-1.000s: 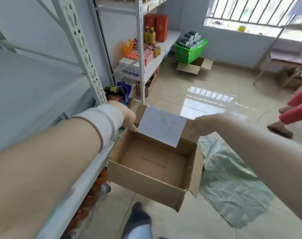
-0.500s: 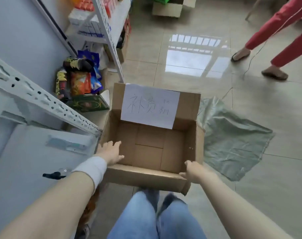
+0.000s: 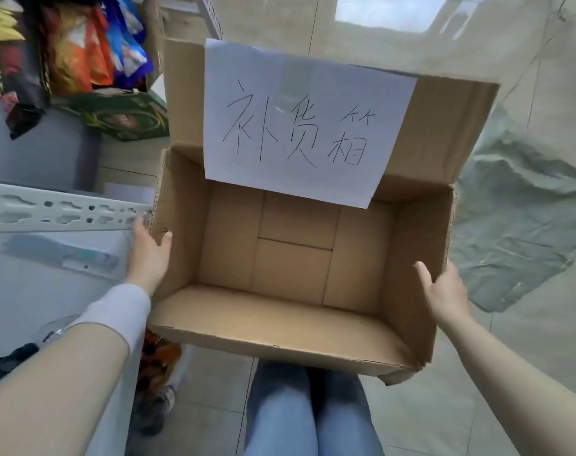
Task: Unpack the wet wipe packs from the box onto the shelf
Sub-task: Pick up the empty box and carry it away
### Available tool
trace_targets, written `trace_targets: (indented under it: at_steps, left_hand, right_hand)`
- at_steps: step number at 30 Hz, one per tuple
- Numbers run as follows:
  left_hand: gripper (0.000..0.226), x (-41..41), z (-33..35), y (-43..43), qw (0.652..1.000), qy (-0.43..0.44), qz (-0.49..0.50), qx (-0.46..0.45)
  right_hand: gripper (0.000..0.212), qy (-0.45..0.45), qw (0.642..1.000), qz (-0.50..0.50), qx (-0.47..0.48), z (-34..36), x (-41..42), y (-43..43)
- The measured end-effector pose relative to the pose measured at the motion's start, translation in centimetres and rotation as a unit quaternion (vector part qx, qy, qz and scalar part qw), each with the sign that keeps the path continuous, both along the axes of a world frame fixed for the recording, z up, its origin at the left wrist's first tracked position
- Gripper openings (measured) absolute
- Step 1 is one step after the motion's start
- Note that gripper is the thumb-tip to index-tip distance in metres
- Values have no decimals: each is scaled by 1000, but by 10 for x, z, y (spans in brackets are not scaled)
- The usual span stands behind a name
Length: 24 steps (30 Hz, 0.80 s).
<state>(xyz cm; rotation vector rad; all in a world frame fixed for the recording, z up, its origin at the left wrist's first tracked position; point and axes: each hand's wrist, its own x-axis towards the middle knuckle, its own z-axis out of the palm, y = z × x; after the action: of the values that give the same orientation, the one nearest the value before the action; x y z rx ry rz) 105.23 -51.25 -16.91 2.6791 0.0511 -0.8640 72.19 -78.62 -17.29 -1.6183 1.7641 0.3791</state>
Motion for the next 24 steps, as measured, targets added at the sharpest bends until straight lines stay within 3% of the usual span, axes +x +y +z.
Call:
trace_targets:
  at_steps: [4, 10, 16, 24]
  left_hand:
    - [38, 17, -14, 7, 998, -8, -44, 41]
    - [35, 2, 14, 17, 997, -23, -57, 39]
    - [37, -30, 117, 41, 998, -33, -45, 24]
    - [39, -95, 250, 64, 988, -151, -12, -16]
  right_hand:
    - [41, 48, 997, -35, -38, -13, 6, -1]
    - [38, 64, 995, -51, -50, 23, 9, 0]
    - [44, 46, 998, -24, -46, 129, -4, 0]
    - [41, -55, 993, 42, -96, 247, -51, -7]
